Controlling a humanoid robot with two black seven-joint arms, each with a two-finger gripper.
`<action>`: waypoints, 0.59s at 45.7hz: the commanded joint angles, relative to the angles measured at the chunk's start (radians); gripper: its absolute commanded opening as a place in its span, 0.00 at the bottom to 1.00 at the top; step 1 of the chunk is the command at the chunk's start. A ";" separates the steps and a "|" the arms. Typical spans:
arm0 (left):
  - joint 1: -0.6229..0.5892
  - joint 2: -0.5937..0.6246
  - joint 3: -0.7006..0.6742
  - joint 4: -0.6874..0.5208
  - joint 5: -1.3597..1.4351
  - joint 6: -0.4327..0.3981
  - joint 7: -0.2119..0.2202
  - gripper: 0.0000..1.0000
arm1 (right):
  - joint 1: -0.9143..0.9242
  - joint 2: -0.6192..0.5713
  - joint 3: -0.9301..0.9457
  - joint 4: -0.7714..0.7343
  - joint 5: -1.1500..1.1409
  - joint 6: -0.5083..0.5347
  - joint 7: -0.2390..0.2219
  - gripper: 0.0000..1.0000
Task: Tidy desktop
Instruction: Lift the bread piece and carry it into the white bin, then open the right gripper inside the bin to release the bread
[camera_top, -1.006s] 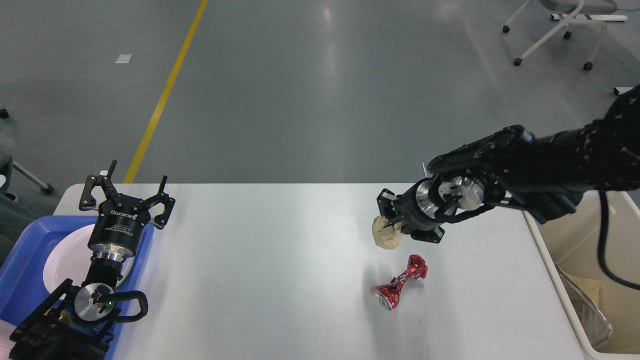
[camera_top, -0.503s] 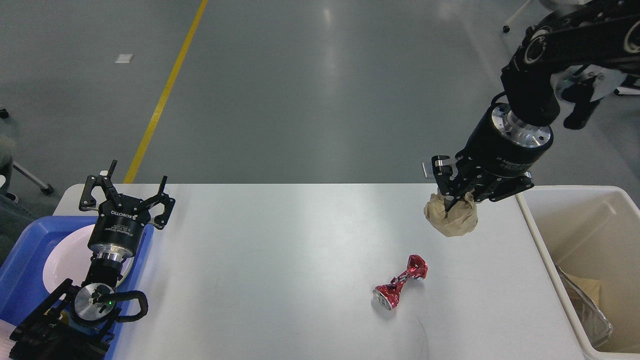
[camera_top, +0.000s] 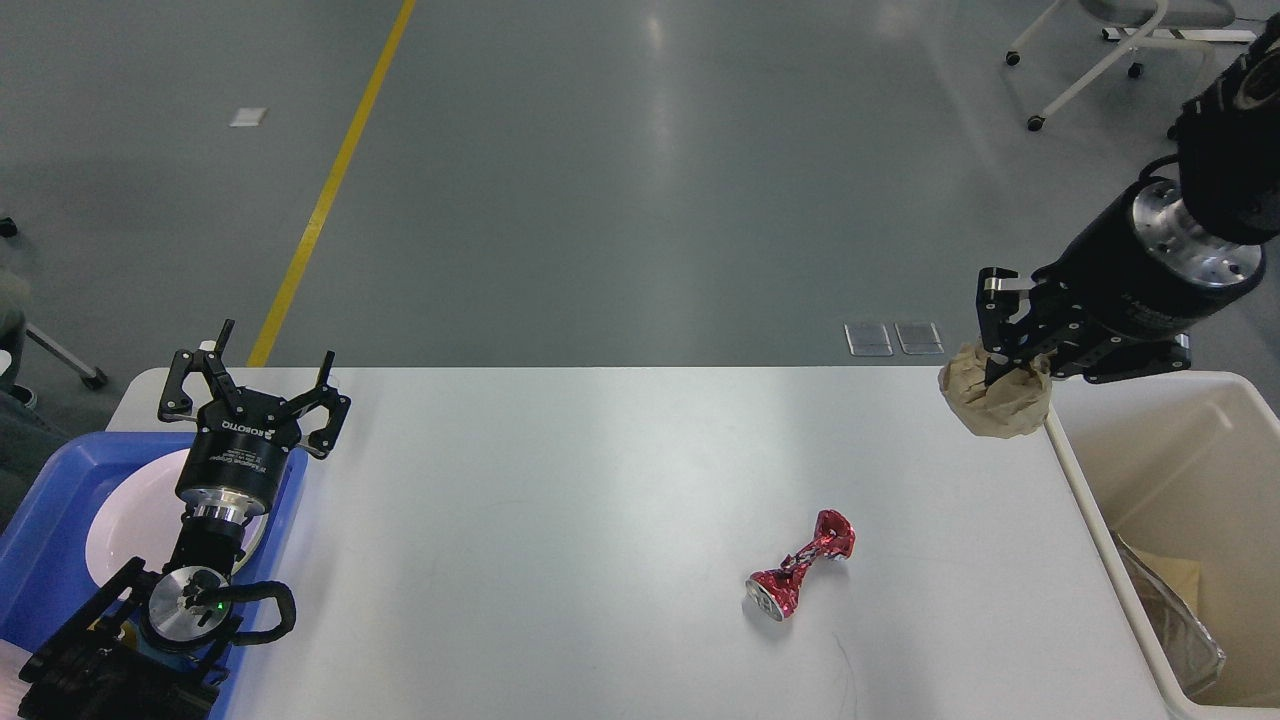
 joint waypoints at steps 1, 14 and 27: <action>0.000 0.000 0.000 0.000 0.000 0.000 0.000 0.96 | -0.030 -0.032 -0.065 -0.023 -0.012 -0.038 0.000 0.00; 0.000 0.000 0.000 0.000 0.000 0.000 -0.001 0.96 | -0.303 -0.316 -0.111 -0.207 -0.146 -0.190 -0.002 0.00; 0.000 0.000 0.000 0.000 0.000 0.001 -0.001 0.96 | -0.964 -0.429 0.186 -0.601 -0.176 -0.509 -0.006 0.00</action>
